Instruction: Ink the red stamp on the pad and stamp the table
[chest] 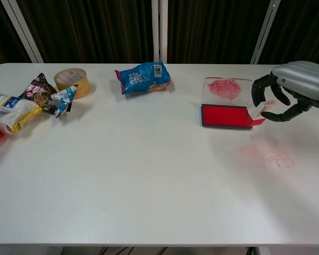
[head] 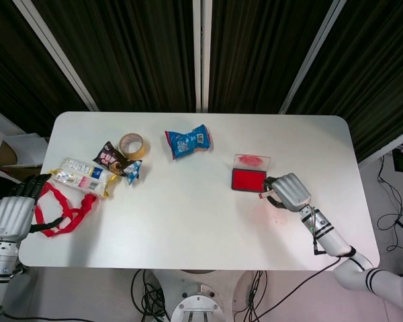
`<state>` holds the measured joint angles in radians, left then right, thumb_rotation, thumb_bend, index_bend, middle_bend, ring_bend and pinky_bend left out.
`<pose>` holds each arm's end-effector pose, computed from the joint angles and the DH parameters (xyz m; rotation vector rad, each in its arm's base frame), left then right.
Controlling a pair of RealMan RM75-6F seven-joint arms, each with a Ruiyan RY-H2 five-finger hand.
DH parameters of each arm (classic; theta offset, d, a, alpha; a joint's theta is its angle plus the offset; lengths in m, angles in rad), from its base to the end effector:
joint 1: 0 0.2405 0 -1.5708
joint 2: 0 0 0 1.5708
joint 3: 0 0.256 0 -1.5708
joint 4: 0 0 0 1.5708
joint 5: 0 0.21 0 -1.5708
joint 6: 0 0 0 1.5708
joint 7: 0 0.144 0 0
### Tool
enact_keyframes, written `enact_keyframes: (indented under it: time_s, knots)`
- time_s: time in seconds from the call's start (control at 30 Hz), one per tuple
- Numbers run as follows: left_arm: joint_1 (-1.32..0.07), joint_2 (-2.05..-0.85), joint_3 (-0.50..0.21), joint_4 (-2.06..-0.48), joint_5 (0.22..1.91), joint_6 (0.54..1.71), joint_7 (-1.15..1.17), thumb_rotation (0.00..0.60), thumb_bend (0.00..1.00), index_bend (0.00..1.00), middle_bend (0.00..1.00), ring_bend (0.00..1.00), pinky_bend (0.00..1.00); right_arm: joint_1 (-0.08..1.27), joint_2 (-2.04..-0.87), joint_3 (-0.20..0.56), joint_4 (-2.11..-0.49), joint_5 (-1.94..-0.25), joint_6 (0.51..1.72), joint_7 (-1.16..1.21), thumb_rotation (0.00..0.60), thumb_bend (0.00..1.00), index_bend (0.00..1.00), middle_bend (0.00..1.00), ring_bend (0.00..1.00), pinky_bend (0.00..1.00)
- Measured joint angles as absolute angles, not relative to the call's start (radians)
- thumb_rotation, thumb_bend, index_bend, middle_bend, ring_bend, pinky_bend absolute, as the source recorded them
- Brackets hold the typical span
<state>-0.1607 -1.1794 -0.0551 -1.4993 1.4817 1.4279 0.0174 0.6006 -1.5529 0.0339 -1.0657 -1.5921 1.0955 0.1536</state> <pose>-0.3186 0.2080 0.1451 -1.4505 -0.8485 -0.8705 -0.2459 -0.3335 0.0092 1.9350 -0.8005 0.9746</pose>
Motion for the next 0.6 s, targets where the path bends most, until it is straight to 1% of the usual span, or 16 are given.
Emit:
enact_keyframes:
  time_s: [0.13,0.27,0.43,0.6]
  knots:
    - [-0.163,-1.179,-0.056,-1.489,1.476,1.42,0.007,0.472,0.03,0.09,0.12,0.11,0.25,0.641,-1.544,0.097,-1.111,-1.47,0.986,0.106,0.6,0.37,0.64,0.53,0.72,0.9]
    - [-0.165,-1.176,-0.058,-1.481,1.471,1.414,-0.002,0.475,0.03,0.09,0.12,0.11,0.25,0.668,-1.572,0.146,-1.116,-1.381,0.935,0.037,0.6,0.37,0.64,0.54,0.72,0.9]
    - [-0.166,-1.17,-0.06,-1.479,1.468,1.413,-0.009,0.475,0.03,0.09,0.12,0.11,0.25,0.699,-1.62,0.177,-1.099,-1.306,0.867,-0.003,0.6,0.37,0.64,0.54,0.72,0.9]
    - [-0.165,-1.169,-0.059,-1.475,1.466,1.412,-0.015,0.472,0.03,0.09,0.12,0.11,0.25,0.718,-1.654,0.19,-1.072,-1.272,0.842,-0.029,0.6,0.37,0.64,0.54,0.72,0.9]
